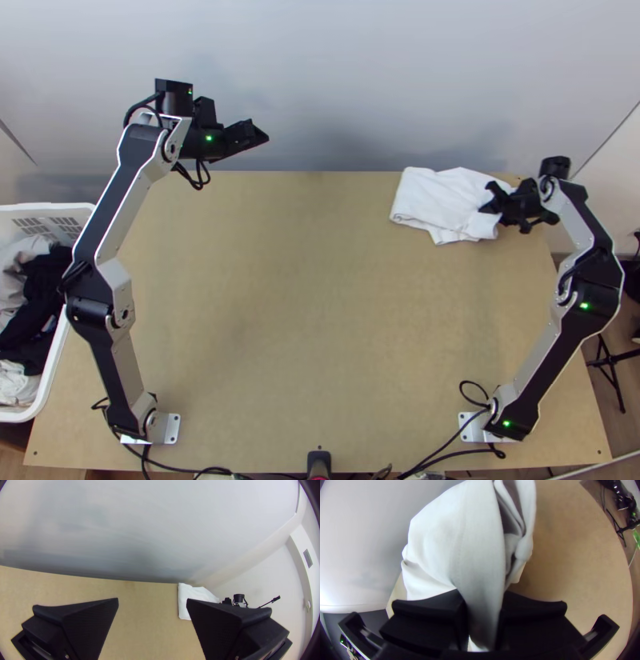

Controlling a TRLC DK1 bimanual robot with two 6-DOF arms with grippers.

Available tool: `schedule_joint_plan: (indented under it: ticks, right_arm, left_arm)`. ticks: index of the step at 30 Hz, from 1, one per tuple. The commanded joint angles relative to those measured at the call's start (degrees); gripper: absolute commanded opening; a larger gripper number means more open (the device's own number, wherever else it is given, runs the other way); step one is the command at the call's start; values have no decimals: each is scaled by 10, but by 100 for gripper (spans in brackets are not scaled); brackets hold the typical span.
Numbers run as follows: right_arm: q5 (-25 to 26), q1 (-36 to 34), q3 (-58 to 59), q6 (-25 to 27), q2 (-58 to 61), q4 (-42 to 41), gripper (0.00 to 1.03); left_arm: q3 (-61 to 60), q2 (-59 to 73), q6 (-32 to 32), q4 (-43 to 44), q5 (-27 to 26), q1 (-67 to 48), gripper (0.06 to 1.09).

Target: Fold the t-shirt

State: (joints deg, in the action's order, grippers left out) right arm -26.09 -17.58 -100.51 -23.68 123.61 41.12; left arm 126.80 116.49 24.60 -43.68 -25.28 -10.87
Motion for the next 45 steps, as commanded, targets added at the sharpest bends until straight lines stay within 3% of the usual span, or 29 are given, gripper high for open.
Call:
schedule_joint_plan:
  ticks: [1,19,20,22,23,24,30,39,45]
  right_arm:
    - [43,-43,7,-4,-9,1,3]
    - [89,-87,69,7,-69,3,4]
    - [89,-87,73,14,-73,3,18]
    - [89,-85,78,22,-83,4,72]
    - [89,-84,80,26,-91,4,94]
    - [89,-83,80,35,-102,4,99]
    - [104,-63,87,59,-196,4,99]
    - [251,-24,96,161,-284,-82,99]
    - [307,15,110,170,-297,-161,99]
  left_arm:
    - [-5,-5,4,-3,0,2,105]
    - [-6,-14,4,-1,0,6,105]
    - [-7,-15,4,-2,0,6,105]
    - [-8,-16,4,-2,0,6,105]
    - [-8,-16,4,-2,0,6,105]
    - [-8,-16,4,-2,0,6,105]
    - [-7,-18,4,-1,0,6,105]
    - [-7,-22,4,1,0,8,105]
    - [-5,-26,3,1,0,12,105]
